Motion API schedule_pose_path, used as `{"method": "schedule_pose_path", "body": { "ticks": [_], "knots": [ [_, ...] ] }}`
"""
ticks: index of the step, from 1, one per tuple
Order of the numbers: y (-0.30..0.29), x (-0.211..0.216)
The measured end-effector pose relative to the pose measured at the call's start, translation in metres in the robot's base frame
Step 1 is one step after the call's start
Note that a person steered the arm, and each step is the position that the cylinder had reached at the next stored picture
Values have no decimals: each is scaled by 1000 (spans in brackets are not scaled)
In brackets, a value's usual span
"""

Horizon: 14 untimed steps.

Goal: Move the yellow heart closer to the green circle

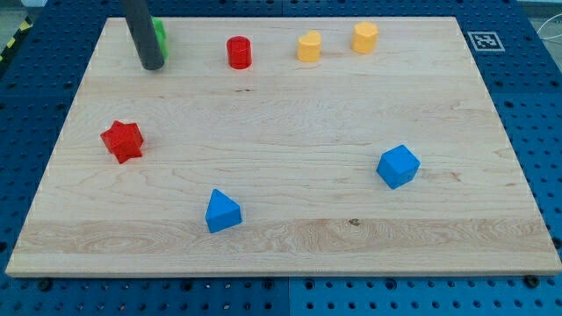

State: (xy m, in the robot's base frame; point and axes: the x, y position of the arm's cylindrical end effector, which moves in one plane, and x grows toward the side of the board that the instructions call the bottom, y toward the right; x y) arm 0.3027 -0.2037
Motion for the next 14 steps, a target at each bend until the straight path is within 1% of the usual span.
{"method": "schedule_pose_path", "body": {
  "ticks": [2, 3, 4, 5, 6, 7, 8, 9, 10, 12, 14],
  "knots": [
    [-2, -2],
    [14, 12],
    [89, 39],
    [176, 41],
    [251, 41],
    [296, 40],
    [298, 32],
    [298, -11],
    [295, -35],
    [276, -33],
    [275, -6]
  ]
}}
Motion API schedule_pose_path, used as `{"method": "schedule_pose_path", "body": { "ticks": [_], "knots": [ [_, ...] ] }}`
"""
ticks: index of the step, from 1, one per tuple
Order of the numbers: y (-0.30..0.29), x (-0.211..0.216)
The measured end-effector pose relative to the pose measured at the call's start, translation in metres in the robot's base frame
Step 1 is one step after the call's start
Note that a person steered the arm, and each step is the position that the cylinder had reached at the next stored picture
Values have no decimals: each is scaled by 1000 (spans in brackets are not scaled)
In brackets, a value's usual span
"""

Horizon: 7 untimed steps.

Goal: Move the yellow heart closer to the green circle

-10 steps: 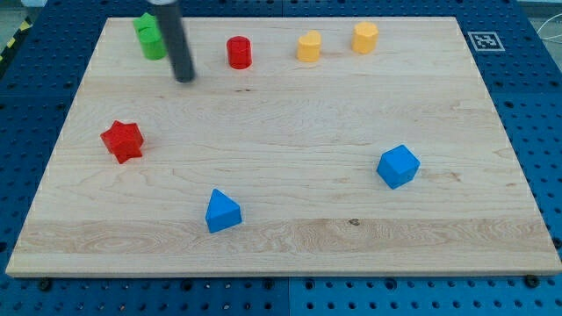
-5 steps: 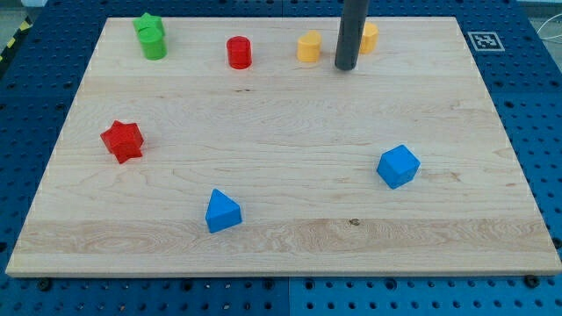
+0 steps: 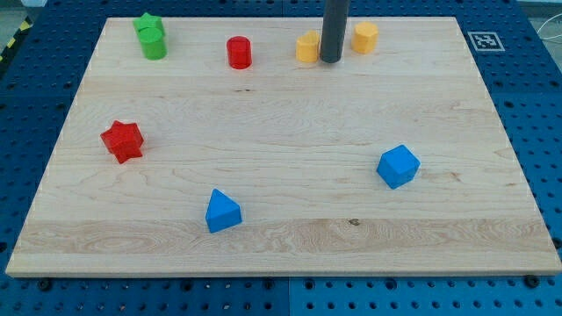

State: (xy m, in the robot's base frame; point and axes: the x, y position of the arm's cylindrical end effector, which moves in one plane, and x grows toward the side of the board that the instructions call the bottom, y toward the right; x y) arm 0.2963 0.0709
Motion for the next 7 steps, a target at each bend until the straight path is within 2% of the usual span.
{"method": "schedule_pose_path", "body": {
  "ticks": [1, 3, 4, 6, 7],
  "knots": [
    [-12, -12],
    [-17, -62],
    [-22, -65],
    [-2, -38],
    [-23, -38]
  ]
}}
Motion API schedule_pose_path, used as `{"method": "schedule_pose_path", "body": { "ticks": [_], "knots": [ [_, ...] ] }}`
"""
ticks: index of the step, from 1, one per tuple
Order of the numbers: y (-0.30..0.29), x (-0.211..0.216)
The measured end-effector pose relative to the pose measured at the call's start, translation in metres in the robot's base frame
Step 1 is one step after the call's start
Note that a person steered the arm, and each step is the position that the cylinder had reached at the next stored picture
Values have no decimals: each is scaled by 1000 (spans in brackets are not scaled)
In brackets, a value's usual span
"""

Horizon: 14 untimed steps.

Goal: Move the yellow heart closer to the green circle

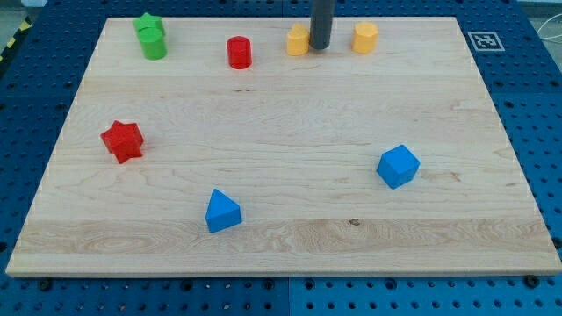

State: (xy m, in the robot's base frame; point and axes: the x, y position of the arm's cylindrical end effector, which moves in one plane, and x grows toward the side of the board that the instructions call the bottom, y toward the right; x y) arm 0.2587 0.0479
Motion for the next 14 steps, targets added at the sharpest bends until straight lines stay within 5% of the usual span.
{"method": "schedule_pose_path", "body": {
  "ticks": [3, 6, 14],
  "knots": [
    [-79, -1],
    [-94, -25],
    [-144, -5]
  ]
}}
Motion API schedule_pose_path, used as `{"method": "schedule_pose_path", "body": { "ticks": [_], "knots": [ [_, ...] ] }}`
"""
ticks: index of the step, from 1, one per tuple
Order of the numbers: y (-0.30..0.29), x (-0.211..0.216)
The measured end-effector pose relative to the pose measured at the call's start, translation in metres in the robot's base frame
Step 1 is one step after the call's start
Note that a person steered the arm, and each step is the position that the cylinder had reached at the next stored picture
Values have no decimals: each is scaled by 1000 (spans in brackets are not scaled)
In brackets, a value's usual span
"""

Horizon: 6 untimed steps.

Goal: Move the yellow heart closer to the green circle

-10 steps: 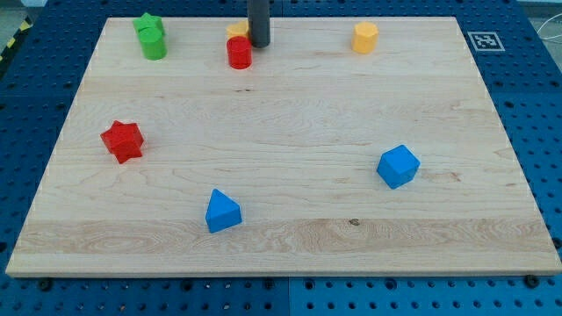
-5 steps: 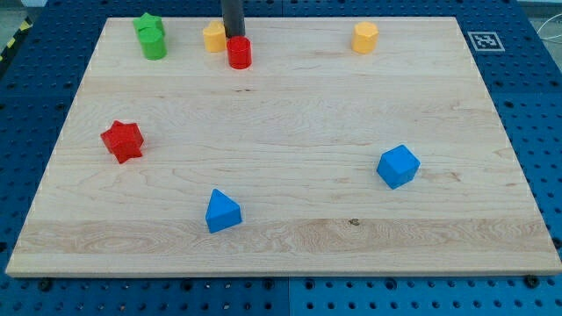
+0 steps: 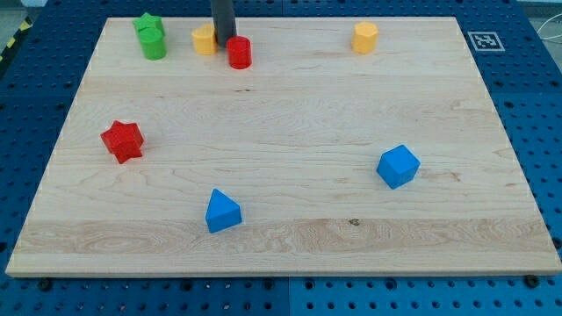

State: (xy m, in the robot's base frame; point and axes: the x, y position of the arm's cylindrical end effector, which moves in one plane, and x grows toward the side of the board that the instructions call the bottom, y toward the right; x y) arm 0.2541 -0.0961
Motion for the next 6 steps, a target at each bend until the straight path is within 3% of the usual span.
{"method": "schedule_pose_path", "body": {
  "ticks": [3, 5, 6],
  "knots": [
    [-49, 0],
    [-47, 0],
    [-11, -19]
  ]
}}
